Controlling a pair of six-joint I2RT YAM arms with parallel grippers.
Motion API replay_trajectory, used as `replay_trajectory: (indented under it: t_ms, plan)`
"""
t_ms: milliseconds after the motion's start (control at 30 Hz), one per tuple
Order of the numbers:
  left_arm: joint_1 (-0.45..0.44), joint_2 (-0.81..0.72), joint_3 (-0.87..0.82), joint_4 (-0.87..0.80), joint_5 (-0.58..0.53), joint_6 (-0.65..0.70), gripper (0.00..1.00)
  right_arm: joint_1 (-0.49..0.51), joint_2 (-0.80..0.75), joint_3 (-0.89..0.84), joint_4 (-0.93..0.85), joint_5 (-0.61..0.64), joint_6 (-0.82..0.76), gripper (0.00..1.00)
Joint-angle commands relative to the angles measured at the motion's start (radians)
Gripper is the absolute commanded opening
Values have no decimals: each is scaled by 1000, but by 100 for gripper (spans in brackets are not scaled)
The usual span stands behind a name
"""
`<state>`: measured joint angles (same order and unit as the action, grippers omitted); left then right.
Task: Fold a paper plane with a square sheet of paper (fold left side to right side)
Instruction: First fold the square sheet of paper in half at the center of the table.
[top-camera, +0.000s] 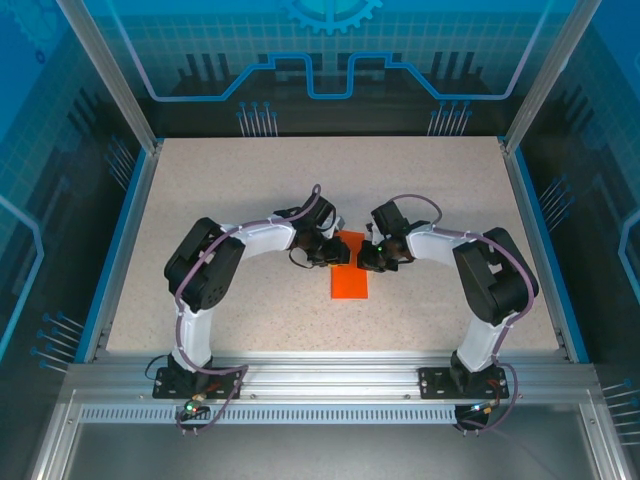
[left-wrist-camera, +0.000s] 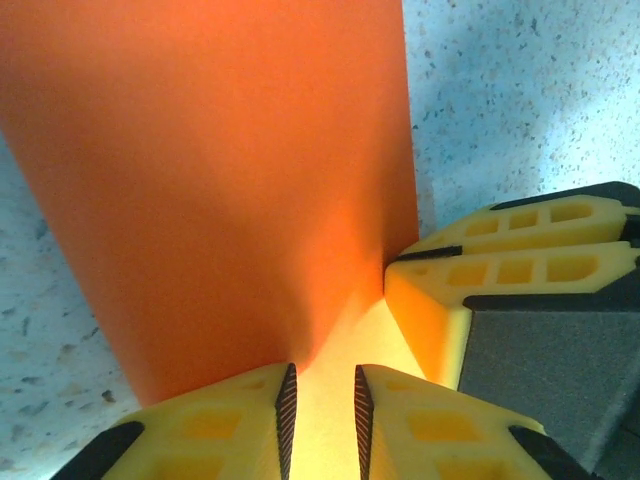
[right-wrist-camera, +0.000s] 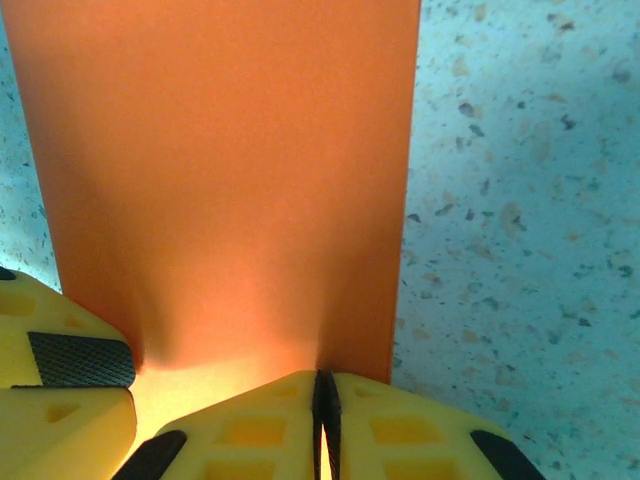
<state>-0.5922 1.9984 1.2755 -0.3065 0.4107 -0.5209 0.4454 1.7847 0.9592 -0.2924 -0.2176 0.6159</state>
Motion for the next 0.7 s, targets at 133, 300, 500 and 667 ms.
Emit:
replay_trajectory:
  t_ms: [133,300,500,667]
  plan:
    - [10,26,21,-76,-37,9,24,12,63,6,-101,50,-28,13]
    - [20,27,10,-84,-41,0,22,12,80,15,-118,48,-31,13]
    - [30,16,-13,-92,-52,-4,22,11,100,14,-125,43,-29,12]
    - [43,-2,-34,-94,-59,-6,22,12,114,5,-123,48,-26,12]
